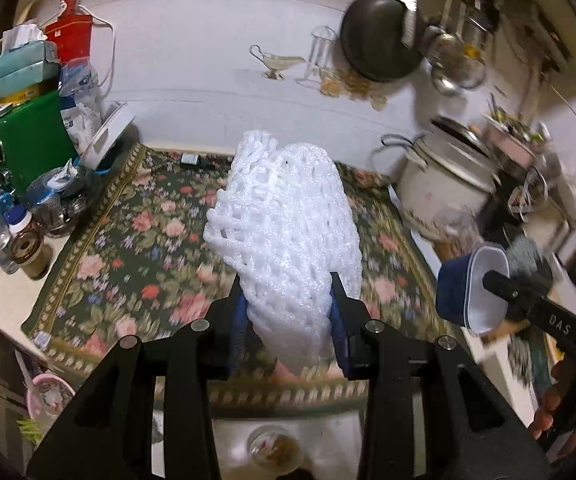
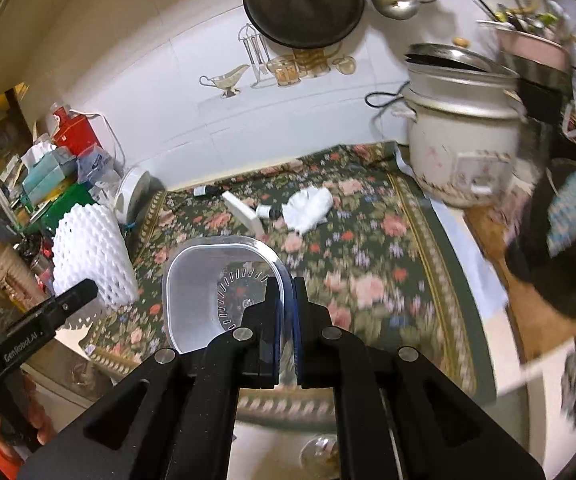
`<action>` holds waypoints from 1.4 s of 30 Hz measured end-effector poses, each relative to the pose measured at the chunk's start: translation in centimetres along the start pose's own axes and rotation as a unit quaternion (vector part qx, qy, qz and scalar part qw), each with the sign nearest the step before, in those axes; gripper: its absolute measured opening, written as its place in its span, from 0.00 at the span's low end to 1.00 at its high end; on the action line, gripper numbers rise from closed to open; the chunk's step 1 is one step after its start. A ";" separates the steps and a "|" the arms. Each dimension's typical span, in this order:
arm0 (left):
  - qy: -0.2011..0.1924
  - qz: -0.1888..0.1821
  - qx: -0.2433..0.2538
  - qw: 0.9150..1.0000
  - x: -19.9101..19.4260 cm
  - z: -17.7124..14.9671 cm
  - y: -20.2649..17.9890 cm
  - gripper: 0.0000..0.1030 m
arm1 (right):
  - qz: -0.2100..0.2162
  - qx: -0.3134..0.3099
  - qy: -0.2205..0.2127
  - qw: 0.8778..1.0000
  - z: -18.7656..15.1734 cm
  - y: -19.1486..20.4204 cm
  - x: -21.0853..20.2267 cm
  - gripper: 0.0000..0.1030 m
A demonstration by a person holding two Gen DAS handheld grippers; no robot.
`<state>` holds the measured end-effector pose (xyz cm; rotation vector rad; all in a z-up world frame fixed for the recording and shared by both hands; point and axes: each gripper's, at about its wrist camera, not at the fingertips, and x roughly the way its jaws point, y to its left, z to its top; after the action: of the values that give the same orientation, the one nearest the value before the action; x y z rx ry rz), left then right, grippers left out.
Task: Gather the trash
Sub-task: 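Carry the foam net and plastic container down toward the floor bin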
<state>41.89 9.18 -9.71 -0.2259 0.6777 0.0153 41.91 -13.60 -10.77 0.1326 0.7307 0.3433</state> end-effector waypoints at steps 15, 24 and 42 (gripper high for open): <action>0.083 -0.028 0.036 0.996 -7.2 -11.9 3.6 0.35 | -0.025 0.023 0.070 0.997 -12.7 5.5 -4.0 0.05; 0.152 -0.030 0.019 0.988 -4.0 -17.9 3.9 0.35 | -0.043 0.028 0.145 0.988 -18.7 3.9 -1.1 0.05; 0.230 0.049 -0.078 0.969 15.7 -37.5 8.3 0.35 | -0.079 -0.004 0.276 0.958 -35.5 -9.7 21.5 0.05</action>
<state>30.12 8.36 -49.50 -0.3522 1.1527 0.1132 35.43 -15.07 -52.83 -0.0344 1.2856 0.2285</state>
